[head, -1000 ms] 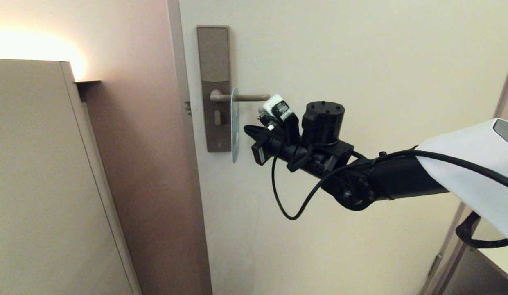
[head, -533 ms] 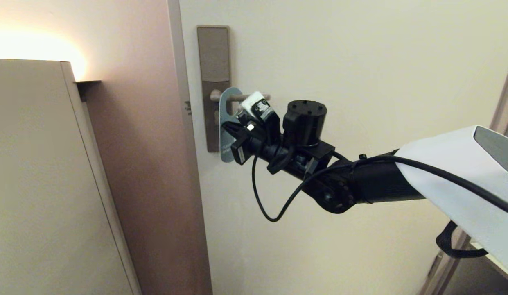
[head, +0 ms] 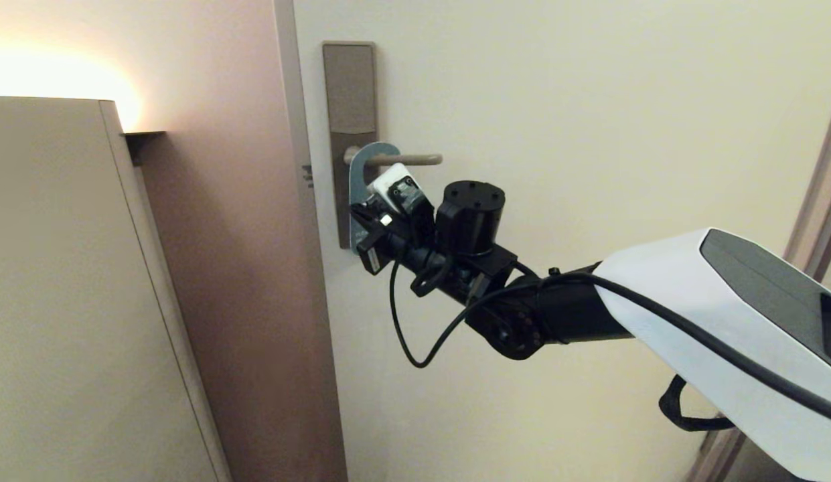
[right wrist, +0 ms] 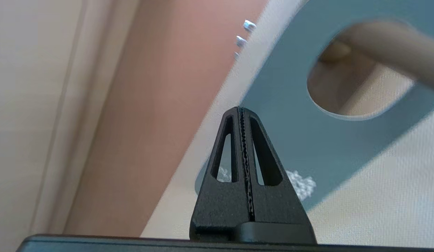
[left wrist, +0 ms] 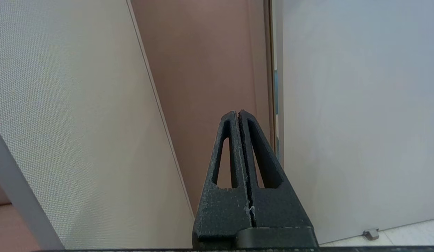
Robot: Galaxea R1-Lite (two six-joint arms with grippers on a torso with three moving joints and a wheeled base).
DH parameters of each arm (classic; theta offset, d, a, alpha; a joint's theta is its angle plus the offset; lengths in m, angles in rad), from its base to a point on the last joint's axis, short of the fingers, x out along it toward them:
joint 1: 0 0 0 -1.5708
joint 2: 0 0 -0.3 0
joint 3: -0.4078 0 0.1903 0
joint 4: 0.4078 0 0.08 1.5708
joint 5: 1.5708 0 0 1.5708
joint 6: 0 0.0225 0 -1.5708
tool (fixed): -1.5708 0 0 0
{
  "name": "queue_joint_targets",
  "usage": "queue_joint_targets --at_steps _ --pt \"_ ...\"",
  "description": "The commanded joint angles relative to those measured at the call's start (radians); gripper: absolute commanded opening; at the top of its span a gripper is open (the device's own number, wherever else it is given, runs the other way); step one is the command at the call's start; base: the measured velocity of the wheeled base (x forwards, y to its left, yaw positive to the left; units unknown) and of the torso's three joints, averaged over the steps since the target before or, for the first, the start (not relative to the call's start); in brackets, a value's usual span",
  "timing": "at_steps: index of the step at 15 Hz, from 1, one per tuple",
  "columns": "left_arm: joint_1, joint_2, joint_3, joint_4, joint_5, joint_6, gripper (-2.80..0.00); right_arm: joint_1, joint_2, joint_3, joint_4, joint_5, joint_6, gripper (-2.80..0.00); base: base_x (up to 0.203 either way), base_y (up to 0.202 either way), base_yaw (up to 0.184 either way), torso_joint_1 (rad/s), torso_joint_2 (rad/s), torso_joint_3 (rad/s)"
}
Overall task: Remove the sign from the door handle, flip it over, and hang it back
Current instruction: Hang the sign back with the other side facing out
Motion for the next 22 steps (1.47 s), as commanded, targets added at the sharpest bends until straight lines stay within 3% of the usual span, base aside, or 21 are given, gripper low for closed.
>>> queue_joint_targets --at_steps 1,6,11,22 --pt "0.0 0.0 0.0 0.0 0.0 0.001 -2.8 -0.005 0.013 -0.004 -0.017 -0.011 -0.003 -2.8 0.0 0.0 0.0 0.0 0.0 0.0" --pt "0.0 0.0 0.0 0.0 0.0 0.001 -2.8 -0.043 0.011 -0.004 -0.024 -0.1 0.0 -2.8 0.0 0.0 0.0 0.0 0.0 0.0" --pt "0.0 0.0 0.0 0.0 -0.001 0.001 -2.8 -0.052 0.038 -0.073 -0.026 -0.1 0.0 -2.8 0.0 0.0 0.0 0.0 0.0 0.0" --pt "0.0 0.0 0.0 0.0 0.0 0.001 -2.8 -0.001 0.012 -0.029 -0.021 -0.127 -0.03 -2.8 0.0 0.0 0.0 0.0 0.0 0.0"
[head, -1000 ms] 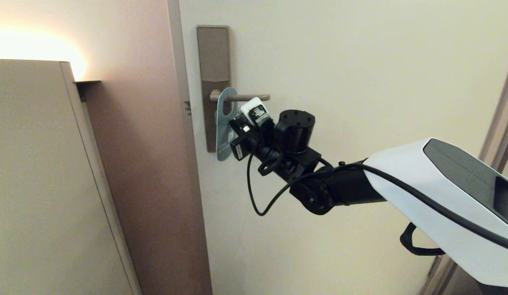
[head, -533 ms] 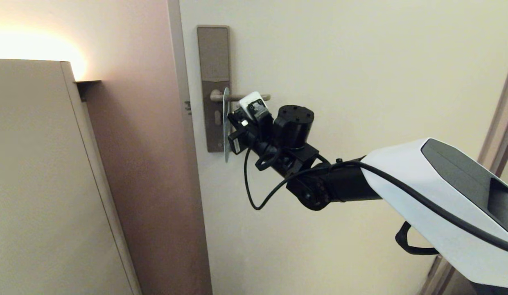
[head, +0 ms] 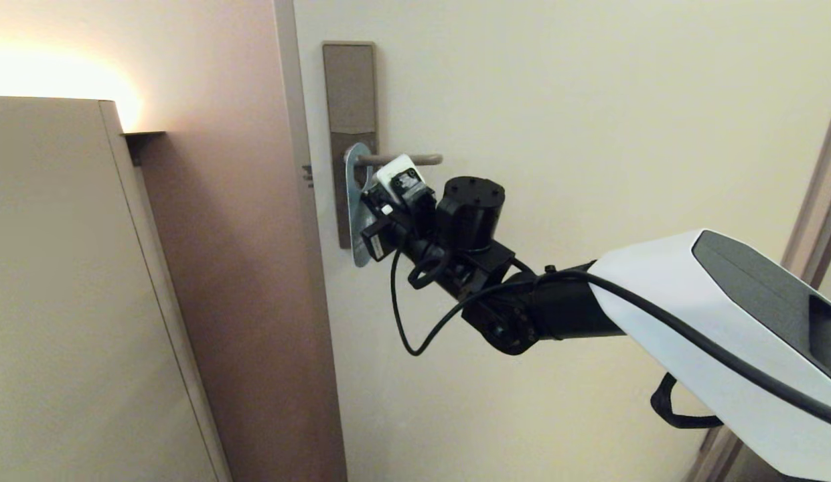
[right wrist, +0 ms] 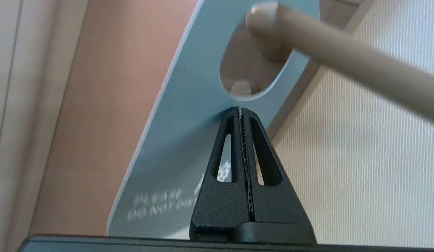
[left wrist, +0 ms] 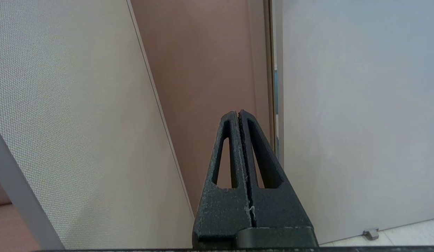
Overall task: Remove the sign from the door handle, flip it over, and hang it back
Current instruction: Hang the sign back with the other side facing out
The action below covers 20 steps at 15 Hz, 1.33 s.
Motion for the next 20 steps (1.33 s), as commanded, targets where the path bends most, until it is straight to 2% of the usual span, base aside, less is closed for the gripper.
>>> queue_joint_targets --at_steps 1,5,20 --pt "0.0 0.0 0.0 0.0 -0.001 0.001 -2.8 0.003 -0.01 0.027 -0.008 -0.003 -0.004 -2.8 0.0 0.0 0.0 0.0 0.0 0.0" --pt "0.0 0.0 0.0 0.0 0.0 0.001 -2.8 0.004 -0.047 0.086 -0.006 -0.012 -0.001 -2.8 0.0 0.0 0.0 0.0 0.0 0.0" --pt "0.0 0.0 0.0 0.0 0.0 0.001 -2.8 0.056 0.094 -0.106 -0.009 -0.001 0.013 -2.8 0.0 0.0 0.0 0.0 0.0 0.0"
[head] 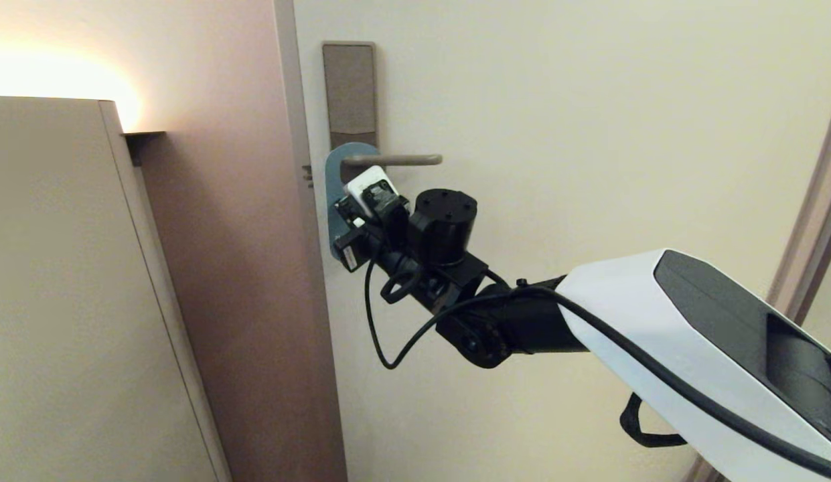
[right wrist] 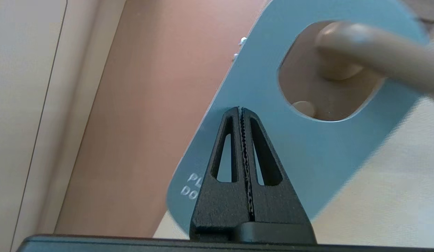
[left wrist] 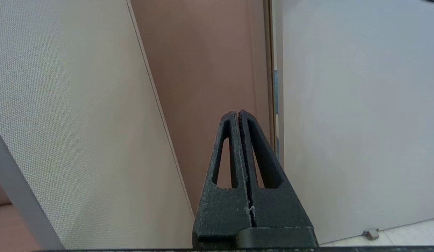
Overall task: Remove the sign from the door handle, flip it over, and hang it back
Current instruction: Hang the sign back with the other side facing out
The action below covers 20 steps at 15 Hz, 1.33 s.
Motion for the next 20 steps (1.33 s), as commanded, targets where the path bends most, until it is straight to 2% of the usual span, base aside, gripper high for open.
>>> queue_joint_targets --at_steps 1,9,13,20 --pt "0.0 0.0 0.0 0.0 -0.001 0.0 -2.8 0.0 0.036 -0.024 -0.004 0.0 -0.002 -2.8 0.0 0.0 0.0 0.0 0.0 0.0" --pt "0.0 0.0 0.0 0.0 0.0 0.0 -2.8 -0.035 0.059 -0.045 -0.004 -0.003 -0.001 -2.8 0.0 0.0 0.0 0.0 0.0 0.0" --pt "0.0 0.0 0.0 0.0 0.0 0.0 -2.8 -0.053 0.059 -0.127 0.002 -0.003 -0.005 -2.8 0.0 0.0 0.0 0.0 0.0 0.0" --pt "0.0 0.0 0.0 0.0 0.0 0.0 -2.8 -0.056 0.046 -0.052 -0.001 -0.008 -0.005 -2.8 0.0 0.0 0.0 0.0 0.0 0.0"
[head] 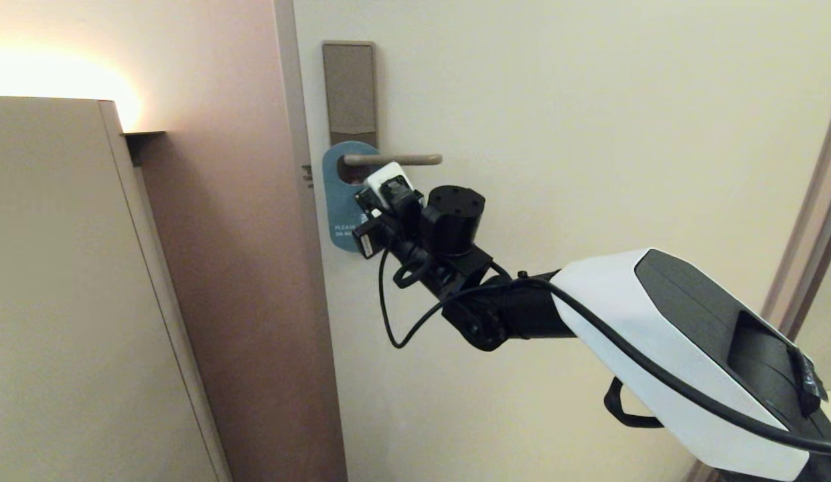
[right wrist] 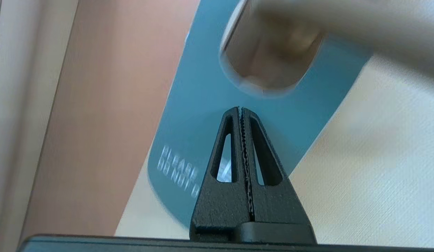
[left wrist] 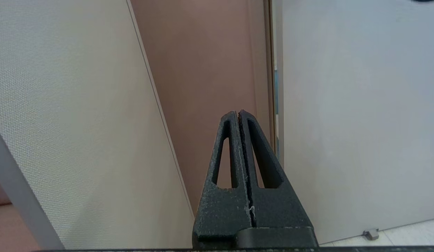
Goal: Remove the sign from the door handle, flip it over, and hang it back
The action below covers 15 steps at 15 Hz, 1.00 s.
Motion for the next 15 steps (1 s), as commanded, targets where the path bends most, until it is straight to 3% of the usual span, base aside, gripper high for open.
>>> queue_joint_targets --at_steps 1,8,15 --pt "0.0 0.0 0.0 0.0 -0.001 0.001 -2.8 0.001 -0.017 0.057 -0.008 0.0 -0.002 -2.8 0.0 0.0 0.0 0.0 0.0 0.0" --pt "0.0 0.0 0.0 0.0 0.001 0.001 -2.8 -0.012 -0.141 0.309 -0.008 -0.002 -0.005 -2.8 0.0 0.0 0.0 0.0 0.0 0.0" --pt "0.0 0.0 0.0 0.0 0.001 0.001 -2.8 -0.134 -0.422 0.682 -0.004 -0.016 -0.021 -2.8 0.0 0.0 0.0 0.0 0.0 0.0"
